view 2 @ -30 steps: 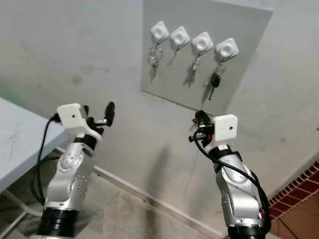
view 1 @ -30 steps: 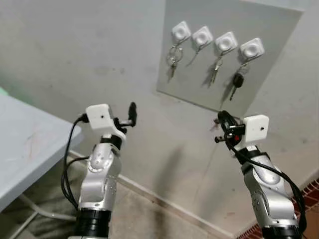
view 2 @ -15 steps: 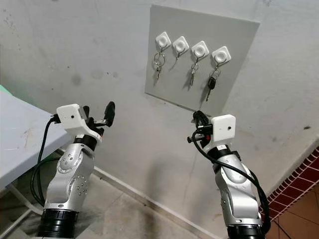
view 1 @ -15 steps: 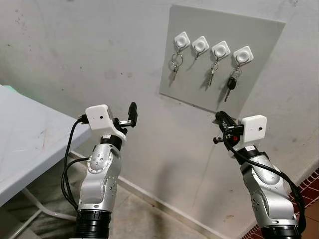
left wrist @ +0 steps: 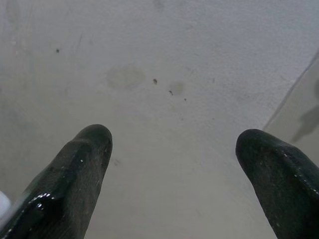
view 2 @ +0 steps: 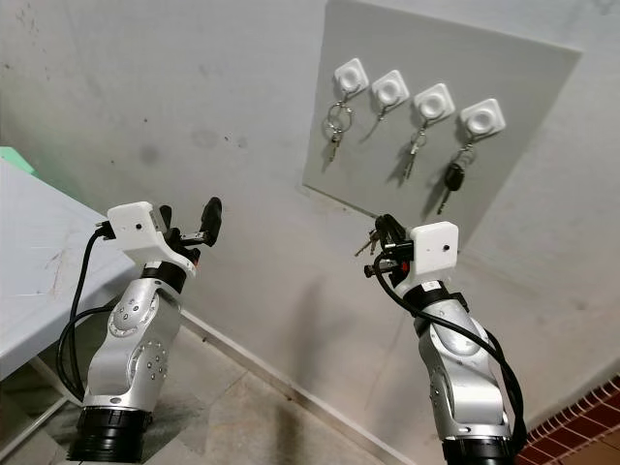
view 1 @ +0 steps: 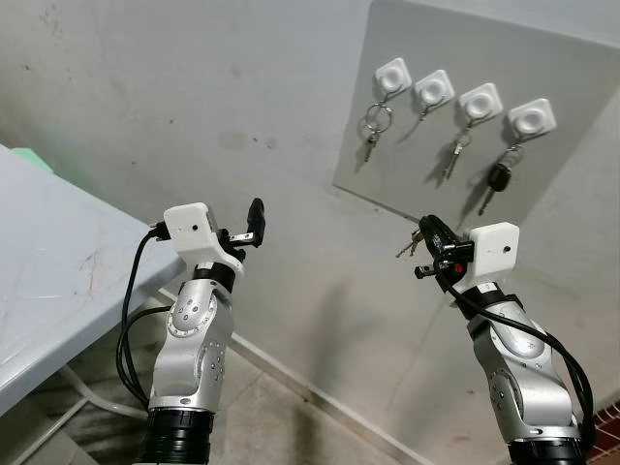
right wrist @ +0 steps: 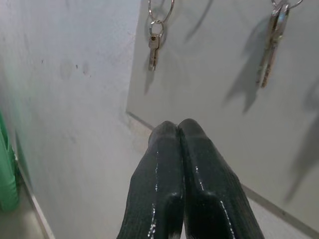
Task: Hang keys on a hook
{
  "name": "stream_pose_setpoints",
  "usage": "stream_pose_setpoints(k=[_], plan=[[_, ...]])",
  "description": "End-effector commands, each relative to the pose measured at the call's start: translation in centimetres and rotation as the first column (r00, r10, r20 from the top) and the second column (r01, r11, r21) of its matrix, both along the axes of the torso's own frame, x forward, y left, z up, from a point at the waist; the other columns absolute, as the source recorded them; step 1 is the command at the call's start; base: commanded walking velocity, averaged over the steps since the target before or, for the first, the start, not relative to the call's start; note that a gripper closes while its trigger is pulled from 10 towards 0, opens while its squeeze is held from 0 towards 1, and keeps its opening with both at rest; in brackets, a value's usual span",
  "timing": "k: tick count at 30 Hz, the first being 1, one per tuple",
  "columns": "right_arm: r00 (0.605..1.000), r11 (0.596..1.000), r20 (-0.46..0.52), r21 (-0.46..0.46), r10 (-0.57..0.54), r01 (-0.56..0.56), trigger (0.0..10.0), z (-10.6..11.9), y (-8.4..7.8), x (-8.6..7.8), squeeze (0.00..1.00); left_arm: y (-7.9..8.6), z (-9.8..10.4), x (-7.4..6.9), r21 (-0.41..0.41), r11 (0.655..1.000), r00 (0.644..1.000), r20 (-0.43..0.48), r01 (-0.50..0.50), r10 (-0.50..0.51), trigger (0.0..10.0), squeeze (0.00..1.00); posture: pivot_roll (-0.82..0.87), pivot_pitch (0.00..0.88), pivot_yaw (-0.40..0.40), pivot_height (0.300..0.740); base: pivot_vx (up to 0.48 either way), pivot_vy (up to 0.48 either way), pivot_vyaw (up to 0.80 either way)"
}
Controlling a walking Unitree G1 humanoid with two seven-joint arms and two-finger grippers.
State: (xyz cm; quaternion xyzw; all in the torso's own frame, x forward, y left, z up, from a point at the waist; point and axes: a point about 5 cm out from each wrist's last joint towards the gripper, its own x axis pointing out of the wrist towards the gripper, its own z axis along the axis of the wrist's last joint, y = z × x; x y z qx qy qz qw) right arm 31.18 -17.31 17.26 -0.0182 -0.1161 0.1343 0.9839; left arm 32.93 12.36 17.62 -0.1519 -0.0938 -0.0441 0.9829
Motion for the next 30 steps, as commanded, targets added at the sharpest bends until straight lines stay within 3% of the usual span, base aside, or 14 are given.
stream_pose_setpoints(k=[1, 13, 30], plan=[[1.0, 1.0, 0.021, -0.003, -0.003, 0.003, 10.0, 0.7, -0.3, 0.0, 0.0, -0.5, 0.4, 0.0, -0.008, 1.0, 1.0, 0.01, 0.019, -0.019, 10.0, 0.0, 0.02, 0.008, -0.075, 0.74, 0.262, 0.0, 0.0], [1.0, 1.0, 0.018, -0.008, 0.007, -0.007, 10.0, 0.7, -0.2, 0.1, 0.0, -0.8, 0.3, -0.1, -0.016, 1.0, 1.0, 0.002, -0.001, 0.001, 10.0, 0.0, 0.02, 0.008, -0.08, 0.74, 0.0, 0.0, 0.0], [0.997, 0.999, 0.059, -0.025, 0.046, -0.044, 10.0, 2.1, 0.1, 1.0, 0.0, -3.8, 1.9, -0.2, 0.085, 0.975, 0.974, 0.074, 0.207, -0.213, 10.0, 0.0, 0.02, 0.0, -0.081, 0.74, 0.0, 0.0, 0.0]])
